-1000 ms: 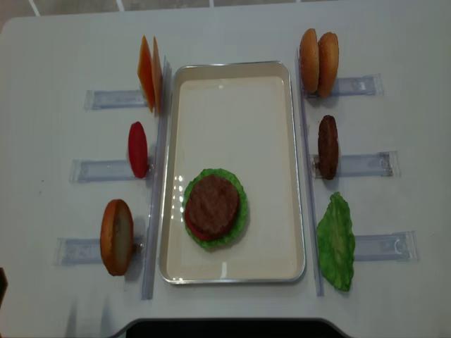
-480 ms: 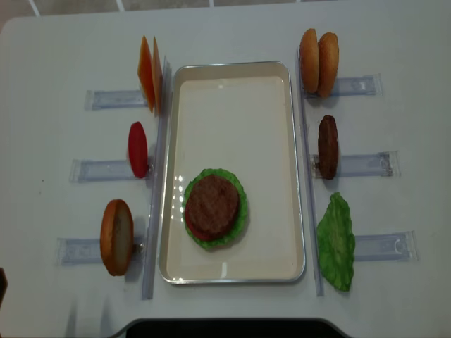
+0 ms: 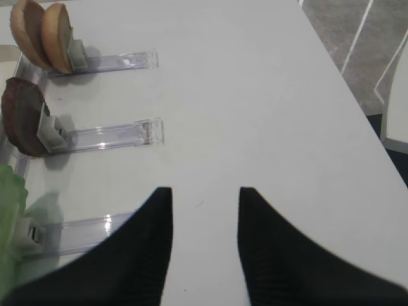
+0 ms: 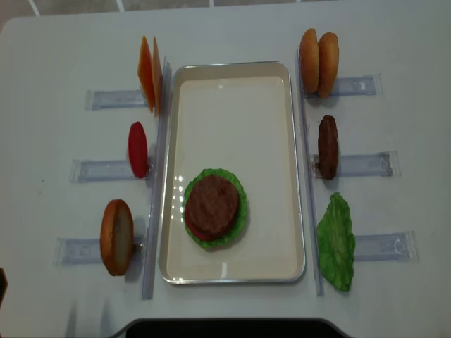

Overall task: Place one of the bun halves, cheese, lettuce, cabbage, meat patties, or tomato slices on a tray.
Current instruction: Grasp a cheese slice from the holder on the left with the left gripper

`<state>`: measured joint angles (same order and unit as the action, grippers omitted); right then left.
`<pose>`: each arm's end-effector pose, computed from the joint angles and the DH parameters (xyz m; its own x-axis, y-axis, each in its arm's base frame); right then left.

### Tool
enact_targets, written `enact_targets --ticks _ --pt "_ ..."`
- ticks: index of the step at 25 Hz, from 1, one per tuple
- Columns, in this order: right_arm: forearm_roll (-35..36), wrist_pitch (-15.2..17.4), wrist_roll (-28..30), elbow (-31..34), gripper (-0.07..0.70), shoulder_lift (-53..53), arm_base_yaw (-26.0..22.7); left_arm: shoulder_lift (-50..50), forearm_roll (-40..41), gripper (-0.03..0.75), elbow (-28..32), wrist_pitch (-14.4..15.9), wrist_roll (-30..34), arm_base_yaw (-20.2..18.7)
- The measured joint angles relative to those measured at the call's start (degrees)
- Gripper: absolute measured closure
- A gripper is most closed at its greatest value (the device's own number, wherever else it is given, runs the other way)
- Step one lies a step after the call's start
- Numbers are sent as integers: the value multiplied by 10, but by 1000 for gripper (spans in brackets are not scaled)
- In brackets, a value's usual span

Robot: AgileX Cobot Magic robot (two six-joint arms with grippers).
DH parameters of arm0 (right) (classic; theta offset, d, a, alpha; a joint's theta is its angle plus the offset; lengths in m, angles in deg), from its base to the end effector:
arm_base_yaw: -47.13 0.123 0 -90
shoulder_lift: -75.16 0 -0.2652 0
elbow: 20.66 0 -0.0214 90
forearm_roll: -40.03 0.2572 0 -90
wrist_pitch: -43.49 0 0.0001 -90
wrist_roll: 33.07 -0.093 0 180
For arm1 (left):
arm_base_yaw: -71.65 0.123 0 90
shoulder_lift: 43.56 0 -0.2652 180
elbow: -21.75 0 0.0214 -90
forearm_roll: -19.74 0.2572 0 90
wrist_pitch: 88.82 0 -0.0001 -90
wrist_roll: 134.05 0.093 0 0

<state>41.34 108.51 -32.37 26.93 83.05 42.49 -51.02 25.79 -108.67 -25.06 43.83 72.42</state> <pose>0.0173 0.0005 0.2755 -0.5059 0.0385 -0.8617 0.0618 0.9981 0.0083 0.0207 0.0091 0.2680 -0.5110 0.0029 -0.8596 -0.0897 0.9944 0.0567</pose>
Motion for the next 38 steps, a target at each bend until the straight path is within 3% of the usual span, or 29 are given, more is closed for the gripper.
enact_targets --ticks 8,15,21,27,33,38 --pt "0 0 0 0 387 0 0 -32 18 234 -24 4 -17 0" --pt "0 0 0 0 387 0 0 -266 48 247 -82 -2 -69 0" --pt "0 0 0 0 387 0 0 -556 56 251 -220 -32 -87 0" --pt "0 0 0 0 387 0 0 -817 56 251 -413 -37 -87 0" --pt "0 0 0 0 387 0 0 -1031 45 261 -614 26 -67 0" --pt "0 -1 0 0 387 0 0 -1107 45 274 -693 56 -65 0"
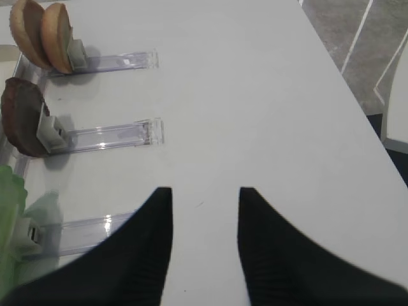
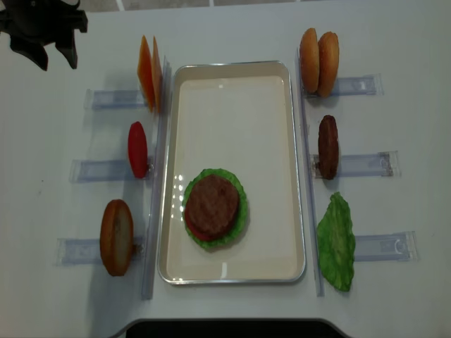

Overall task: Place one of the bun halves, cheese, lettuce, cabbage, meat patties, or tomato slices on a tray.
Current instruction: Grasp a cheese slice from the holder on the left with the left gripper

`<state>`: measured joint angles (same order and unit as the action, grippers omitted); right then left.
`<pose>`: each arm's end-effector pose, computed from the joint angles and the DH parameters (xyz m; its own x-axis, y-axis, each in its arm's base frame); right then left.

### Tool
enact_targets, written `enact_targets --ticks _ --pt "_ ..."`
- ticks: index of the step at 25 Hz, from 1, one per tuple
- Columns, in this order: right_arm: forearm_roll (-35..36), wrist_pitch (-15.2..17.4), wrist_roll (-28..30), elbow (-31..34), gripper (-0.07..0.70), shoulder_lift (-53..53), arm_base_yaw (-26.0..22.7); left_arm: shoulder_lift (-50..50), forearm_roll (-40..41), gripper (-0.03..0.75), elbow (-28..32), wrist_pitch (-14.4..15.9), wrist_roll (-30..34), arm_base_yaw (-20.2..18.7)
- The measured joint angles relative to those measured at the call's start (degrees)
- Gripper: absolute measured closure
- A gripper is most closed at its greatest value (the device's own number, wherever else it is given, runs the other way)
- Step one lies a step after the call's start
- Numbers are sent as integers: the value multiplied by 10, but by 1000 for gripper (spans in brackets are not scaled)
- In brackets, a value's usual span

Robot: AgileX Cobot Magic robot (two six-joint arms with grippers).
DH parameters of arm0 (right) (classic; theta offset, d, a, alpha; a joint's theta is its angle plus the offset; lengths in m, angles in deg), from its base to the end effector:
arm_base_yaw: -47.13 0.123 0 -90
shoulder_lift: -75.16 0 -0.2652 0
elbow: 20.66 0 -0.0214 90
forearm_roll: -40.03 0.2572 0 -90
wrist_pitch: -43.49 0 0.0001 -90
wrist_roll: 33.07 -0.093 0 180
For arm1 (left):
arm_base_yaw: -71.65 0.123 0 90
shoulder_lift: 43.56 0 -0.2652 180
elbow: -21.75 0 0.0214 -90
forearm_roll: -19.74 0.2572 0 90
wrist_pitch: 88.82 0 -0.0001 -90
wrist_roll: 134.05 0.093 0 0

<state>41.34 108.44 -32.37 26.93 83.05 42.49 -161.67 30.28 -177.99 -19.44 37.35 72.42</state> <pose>0.0173 0.0005 0.2756 -0.5049 0.0384 -0.8623 0.0618 0.9981 0.0083 0.4021 0.0213 0.2512 -0.9682 -0.0963 -0.2310 -0.1329 0.9800 0.1481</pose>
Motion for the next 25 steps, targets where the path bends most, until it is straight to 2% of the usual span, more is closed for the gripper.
enact_targets --ticks 6,10,13,19,22,25 --pt "0 0 0 0 387 0 0 -3 -1 272 -13 2 0 0" --pt "0 0 0 0 387 0 0 -3 0 204 -13 2 -7 -17" --pt "0 0 0 0 387 0 0 -3 1 155 -13 -4 -24 -75" --pt "0 0 0 0 387 0 0 -5 -6 141 -13 -69 -94 -201" --pt "0 0 0 0 387 0 0 -8 -7 141 -13 -88 -122 -231" --pt "0 0 0 0 387 0 0 -16 -7 141 -13 -90 -135 -239"
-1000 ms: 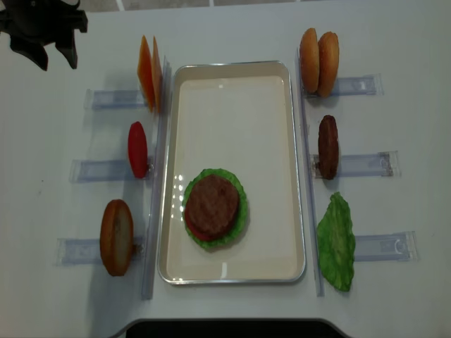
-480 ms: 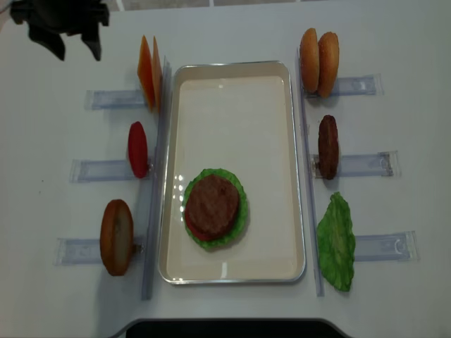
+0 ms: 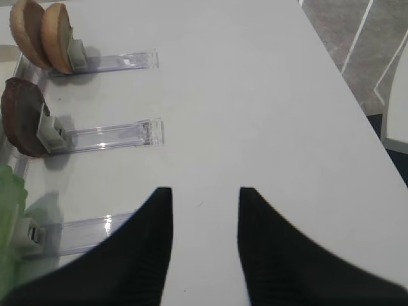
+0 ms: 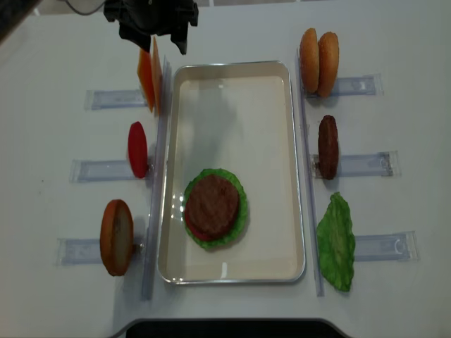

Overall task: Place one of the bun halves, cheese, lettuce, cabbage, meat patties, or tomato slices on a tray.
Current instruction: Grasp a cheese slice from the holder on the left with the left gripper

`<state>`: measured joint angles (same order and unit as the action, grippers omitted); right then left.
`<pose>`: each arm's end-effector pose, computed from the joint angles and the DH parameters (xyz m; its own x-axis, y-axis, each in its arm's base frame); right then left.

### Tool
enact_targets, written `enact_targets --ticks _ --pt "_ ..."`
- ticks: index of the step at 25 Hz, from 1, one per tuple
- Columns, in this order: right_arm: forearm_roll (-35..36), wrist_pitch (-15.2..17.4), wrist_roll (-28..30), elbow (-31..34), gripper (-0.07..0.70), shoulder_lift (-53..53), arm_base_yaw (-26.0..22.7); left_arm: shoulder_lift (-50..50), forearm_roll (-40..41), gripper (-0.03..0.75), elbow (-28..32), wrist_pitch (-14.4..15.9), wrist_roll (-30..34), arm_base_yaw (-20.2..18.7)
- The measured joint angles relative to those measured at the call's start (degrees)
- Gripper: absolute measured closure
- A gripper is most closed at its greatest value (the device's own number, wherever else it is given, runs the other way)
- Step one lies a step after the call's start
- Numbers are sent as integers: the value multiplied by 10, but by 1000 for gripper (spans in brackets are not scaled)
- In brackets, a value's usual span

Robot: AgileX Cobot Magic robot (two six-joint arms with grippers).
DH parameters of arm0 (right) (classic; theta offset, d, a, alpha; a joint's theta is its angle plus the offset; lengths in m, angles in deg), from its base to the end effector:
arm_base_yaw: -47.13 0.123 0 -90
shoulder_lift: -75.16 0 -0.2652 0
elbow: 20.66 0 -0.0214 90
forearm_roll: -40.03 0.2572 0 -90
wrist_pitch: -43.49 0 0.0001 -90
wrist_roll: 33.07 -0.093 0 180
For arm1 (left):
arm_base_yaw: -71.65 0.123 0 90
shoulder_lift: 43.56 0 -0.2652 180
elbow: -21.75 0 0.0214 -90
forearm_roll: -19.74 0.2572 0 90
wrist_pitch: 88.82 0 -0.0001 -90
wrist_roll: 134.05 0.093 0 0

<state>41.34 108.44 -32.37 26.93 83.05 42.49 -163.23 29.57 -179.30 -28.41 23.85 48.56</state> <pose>0.0173 0.0005 0.2756 -0.5049 0.0384 -0.8623 0.0618 0.9981 0.0083 0.3937 -0.1528 0.2503 -0.9185 0.0735 -0.3884 0.0695 0.9973 0.0244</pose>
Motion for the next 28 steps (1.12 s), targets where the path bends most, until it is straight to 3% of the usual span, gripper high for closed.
enact_targets --ticks 17,28 --pt "0 0 0 0 387 0 0 -32 51 141 0 10 -35 0" --pt "0 0 0 0 387 0 0 -48 61 141 -1 -3 -36 27"
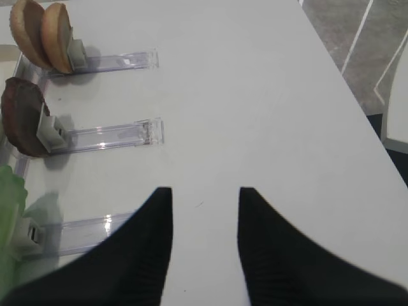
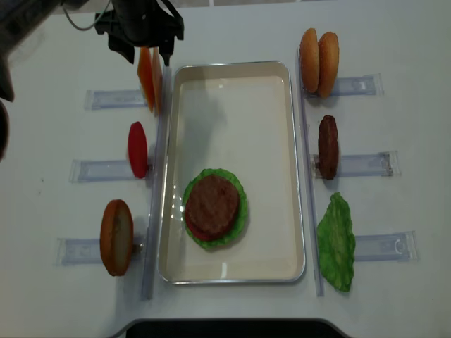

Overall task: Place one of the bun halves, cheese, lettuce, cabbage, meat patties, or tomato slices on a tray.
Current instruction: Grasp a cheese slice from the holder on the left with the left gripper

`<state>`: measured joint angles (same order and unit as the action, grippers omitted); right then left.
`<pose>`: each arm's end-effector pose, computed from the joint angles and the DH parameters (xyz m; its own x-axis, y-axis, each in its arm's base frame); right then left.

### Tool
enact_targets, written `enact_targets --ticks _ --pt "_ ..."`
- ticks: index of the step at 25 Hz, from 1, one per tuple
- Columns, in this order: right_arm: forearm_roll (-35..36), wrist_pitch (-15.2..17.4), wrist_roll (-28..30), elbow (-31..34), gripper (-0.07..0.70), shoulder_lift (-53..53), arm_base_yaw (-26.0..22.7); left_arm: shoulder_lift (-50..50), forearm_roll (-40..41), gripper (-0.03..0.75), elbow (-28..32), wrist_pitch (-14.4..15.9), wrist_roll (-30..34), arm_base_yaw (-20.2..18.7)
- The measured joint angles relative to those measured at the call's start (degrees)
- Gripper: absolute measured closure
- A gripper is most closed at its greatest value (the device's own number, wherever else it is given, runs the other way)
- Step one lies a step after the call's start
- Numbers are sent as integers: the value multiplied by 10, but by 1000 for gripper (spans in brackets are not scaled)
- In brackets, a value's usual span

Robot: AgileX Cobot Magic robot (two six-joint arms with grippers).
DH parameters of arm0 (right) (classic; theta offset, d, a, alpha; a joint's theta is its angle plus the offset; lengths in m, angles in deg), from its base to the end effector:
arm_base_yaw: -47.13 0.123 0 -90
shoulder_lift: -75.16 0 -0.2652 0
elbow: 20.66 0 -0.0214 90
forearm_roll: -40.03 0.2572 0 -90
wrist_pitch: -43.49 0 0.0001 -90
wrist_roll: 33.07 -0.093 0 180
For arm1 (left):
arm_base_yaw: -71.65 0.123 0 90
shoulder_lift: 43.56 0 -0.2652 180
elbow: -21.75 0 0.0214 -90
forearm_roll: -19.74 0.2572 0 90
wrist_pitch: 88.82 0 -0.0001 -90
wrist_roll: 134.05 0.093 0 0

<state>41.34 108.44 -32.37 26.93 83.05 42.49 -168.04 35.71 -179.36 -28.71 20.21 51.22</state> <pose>0.0173 0.0005 0.2756 -0.5049 0.0384 -0.8623 0.0618 0.9981 0.0083 0.4129 -0.1301 0.2168 -0.9340 0.0342 -0.3555 -0.0116 0.9920 0.1258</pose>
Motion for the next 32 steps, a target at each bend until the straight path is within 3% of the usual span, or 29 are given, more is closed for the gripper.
enact_targets --ticks 11,20,26,32 --pt "0 0 0 0 387 0 0 -11 -39 141 0 -26 9 0" --pt "0 0 0 0 387 0 0 -11 -44 141 -13 -3 20 0" --pt "0 0 0 0 387 0 0 -11 -44 202 -45 7 29 0" --pt "0 0 0 0 387 0 0 -28 -45 216 -45 19 33 0"
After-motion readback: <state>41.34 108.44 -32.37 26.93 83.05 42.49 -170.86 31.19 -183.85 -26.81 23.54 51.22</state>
